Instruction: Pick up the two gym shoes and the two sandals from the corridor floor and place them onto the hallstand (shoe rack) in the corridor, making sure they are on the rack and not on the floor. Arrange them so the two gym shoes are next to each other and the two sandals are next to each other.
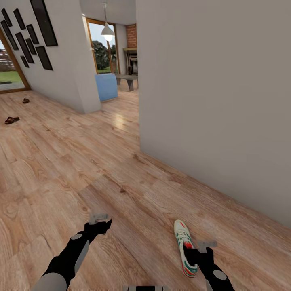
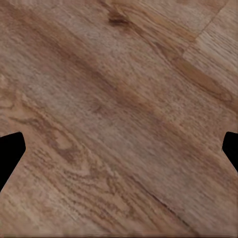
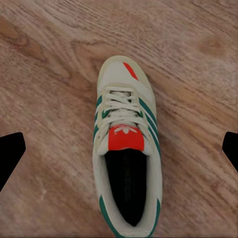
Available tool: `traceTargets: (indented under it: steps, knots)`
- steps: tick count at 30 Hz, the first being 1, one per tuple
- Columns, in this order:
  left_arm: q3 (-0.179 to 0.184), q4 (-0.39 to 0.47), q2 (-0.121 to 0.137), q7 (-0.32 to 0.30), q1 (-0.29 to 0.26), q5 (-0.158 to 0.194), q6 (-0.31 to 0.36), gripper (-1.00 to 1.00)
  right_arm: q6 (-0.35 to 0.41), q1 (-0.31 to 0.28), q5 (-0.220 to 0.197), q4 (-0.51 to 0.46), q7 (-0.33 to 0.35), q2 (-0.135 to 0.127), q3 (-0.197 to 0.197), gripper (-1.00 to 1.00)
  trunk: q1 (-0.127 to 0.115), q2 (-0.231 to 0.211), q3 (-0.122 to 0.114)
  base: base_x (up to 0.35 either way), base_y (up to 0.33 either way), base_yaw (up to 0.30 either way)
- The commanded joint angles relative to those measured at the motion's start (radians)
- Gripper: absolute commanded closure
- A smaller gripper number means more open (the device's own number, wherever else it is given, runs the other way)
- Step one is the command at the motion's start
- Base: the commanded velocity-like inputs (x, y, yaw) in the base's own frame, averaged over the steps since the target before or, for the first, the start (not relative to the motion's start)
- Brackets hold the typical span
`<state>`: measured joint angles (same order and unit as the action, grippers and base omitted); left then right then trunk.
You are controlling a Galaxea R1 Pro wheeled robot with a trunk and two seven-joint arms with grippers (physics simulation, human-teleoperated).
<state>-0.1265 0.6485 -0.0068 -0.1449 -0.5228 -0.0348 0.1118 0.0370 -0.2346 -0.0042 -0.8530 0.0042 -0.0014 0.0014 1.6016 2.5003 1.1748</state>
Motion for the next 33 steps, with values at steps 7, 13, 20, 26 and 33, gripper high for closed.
traceTargets:
  steps: [7, 13, 20, 26, 33]
  knots:
    - [-0.005, 0.002, -0.001, -0.008, 0.0, -0.004, 0.006, -1.0, 0.004, 0.0, 0.0, -0.001, 0.0, 0.0, 0.0, -1.0, 0.003, 0.002, 0.039, 0.0, 0.0, 0.0]
    - [-0.005, 0.002, -0.001, -0.008, 0.0, -0.004, 0.006, -1.0, 0.004, 0.0, 0.0, -0.001, 0.001, 0.0, 0.0, -1.0, 0.006, 0.003, 0.072, 0.0, 0.0, 0.0]
    - [-0.005, 0.002, -0.001, -0.008, 0.0, -0.004, 0.006, -1.0, 0.003, 0.0, 0.0, -0.001, 0.0, 0.0, 0.0, -1.0, 0.009, 0.005, 0.111, 0.0, 0.0, 0.0]
    - [-0.005, 0.002, -0.001, -0.008, 0.0, -0.004, 0.006, -1.0, 0.004, 0.0, 0.0, -0.001, 0.0, 0.0, 0.0, -1.0, 0.01, 0.006, 0.132, 0.0, 0.0, 0.0]
    - [-0.005, 0.002, -0.001, -0.008, 0.0, -0.004, 0.006, -1.0, 0.003, 0.0, 0.001, -0.001, 0.0, 0.0, 0.0, -1.0, 0.012, 0.007, 0.156, 0.0, 0.0, 0.0]
